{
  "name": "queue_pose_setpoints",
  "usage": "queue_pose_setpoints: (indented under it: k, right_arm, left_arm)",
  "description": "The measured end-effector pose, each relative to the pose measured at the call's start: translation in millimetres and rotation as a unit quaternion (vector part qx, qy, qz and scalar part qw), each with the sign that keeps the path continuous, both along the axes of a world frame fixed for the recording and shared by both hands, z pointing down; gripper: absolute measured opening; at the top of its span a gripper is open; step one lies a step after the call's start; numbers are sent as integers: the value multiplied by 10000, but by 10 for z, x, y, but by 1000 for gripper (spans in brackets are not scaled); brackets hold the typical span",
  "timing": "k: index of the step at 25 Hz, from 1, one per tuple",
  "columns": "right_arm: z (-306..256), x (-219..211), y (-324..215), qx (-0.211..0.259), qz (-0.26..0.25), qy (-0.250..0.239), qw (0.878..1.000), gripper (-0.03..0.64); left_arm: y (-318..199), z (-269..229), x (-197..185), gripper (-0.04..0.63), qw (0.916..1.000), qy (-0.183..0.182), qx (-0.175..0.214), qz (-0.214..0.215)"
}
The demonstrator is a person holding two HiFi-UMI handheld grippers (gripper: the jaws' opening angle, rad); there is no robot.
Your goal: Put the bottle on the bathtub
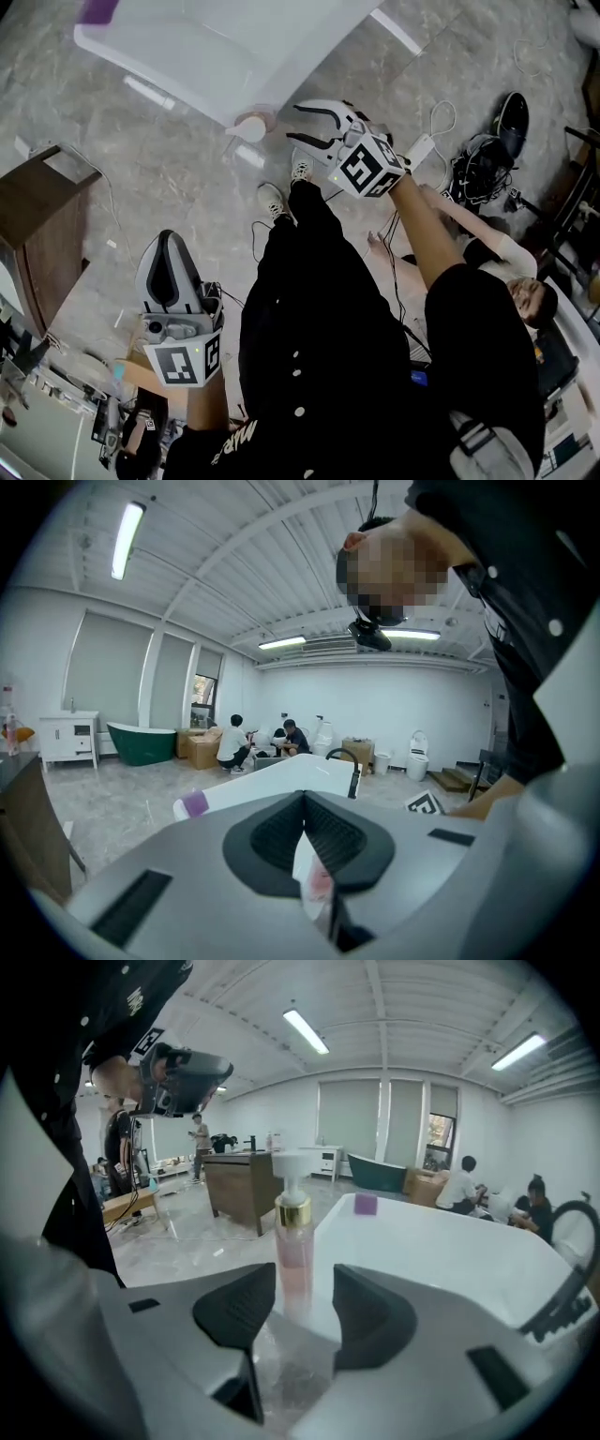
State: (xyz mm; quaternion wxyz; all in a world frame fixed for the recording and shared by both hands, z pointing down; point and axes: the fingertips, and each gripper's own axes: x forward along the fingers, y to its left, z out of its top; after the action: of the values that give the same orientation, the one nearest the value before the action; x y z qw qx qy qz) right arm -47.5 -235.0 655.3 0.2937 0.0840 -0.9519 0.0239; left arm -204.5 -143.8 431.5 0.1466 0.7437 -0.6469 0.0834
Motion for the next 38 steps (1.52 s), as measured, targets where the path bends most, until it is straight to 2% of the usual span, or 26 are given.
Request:
queue_pose_setpoints:
  k: [3, 5, 6, 9, 11, 17, 23, 29, 32, 38]
  right_arm:
    - [-480, 250, -107, 66, 632, -441, 9970, 117]
    - [-895, 415, -172, 127, 1047, -910, 9902, 22]
    - [-1112, 499, -205, 158, 1240, -1128, 9857, 5]
    - [-1682, 765, -272, 202, 1799, -1586, 9706, 5]
    - [-2050, 925, -261, 393, 2046, -1842, 9605, 5]
    - [-2896, 1362, -153, 770, 2863, -2206, 9292, 3]
    - [-3454, 1689, -35, 992, 3630, -2558, 8905, 3]
    - [-3719, 1927, 114, 1177, 4180, -2610, 8621, 3]
    - [-3829, 1977, 142, 1366, 4264, -2571, 8564, 3]
    - [-3991, 1867, 197, 1661, 4094, -2488, 8619, 3]
  left_arm:
    - [-7, -210, -49, 11, 9997, -90, 184, 114]
    - [-14, -364, -82, 11, 9993, -137, 305, 141]
    - [-22, -441, -87, 11, 9991, -154, 374, 159]
    - [-52, -666, -54, 11, 9977, -177, 603, 246]
    - [-59, -801, -19, 11, 9966, -186, 738, 303]
    - [-17, -1117, -31, 11, 9936, -217, 1059, 323]
    - [23, -1382, -143, 11, 9902, -205, 1365, 231]
    - [156, -1623, -299, 11, 9859, -218, 1658, -21]
    - [186, -1680, -363, 11, 9845, -243, 1733, -128]
    - [201, -1676, -574, 11, 9841, -231, 1705, -447]
